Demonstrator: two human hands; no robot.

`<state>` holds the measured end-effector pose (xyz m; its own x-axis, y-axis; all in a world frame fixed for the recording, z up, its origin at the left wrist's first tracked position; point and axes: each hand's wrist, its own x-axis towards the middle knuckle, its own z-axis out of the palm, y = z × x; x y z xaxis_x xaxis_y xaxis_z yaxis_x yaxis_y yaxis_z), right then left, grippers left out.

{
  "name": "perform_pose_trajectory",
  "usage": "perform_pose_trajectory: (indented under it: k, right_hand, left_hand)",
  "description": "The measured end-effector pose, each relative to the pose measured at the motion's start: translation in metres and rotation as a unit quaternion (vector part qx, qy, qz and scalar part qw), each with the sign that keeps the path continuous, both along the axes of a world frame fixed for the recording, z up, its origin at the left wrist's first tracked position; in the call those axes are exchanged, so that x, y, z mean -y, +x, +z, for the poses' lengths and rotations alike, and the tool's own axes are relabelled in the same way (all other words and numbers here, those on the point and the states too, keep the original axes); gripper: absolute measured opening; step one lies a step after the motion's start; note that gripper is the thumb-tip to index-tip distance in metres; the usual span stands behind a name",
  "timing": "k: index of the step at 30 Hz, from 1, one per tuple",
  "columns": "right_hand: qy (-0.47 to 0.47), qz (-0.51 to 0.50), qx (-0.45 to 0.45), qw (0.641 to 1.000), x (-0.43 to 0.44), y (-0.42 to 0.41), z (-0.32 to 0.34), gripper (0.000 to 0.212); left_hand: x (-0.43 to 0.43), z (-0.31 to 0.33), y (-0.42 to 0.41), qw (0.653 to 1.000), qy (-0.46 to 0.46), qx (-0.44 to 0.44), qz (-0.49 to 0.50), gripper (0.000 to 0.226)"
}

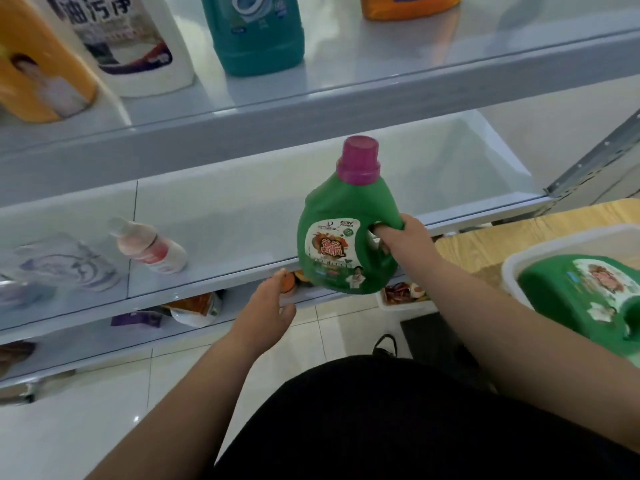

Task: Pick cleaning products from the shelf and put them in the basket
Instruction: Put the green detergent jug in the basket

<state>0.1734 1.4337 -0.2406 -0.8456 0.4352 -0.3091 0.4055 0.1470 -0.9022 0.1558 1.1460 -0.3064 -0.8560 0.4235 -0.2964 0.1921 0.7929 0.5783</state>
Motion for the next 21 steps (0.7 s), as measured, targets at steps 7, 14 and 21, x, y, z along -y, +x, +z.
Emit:
perform_pose_trajectory:
  k: [7,14,21]
  right_hand:
    - [-0.167,-0.023,-0.013,0.986,0.051,0.067,-0.008,0.020]
    - [-0.346,-0.070,-0.069,0.933,0.071,0.115,0.028,0.047]
    - [-0.517,0.059,-0.129,0.844,0.080,0.156,0.009,0.075]
  left_hand:
    - [0.006,0.041,0.043,0.920,0.326,0.188,0.111,0.042]
    - [0.003,0.052,0.076,0.843,0.418,0.243,0.234,0.056]
    - [-0.028,0.067,0.134,0.586,0.548,0.564,0.194,0.059]
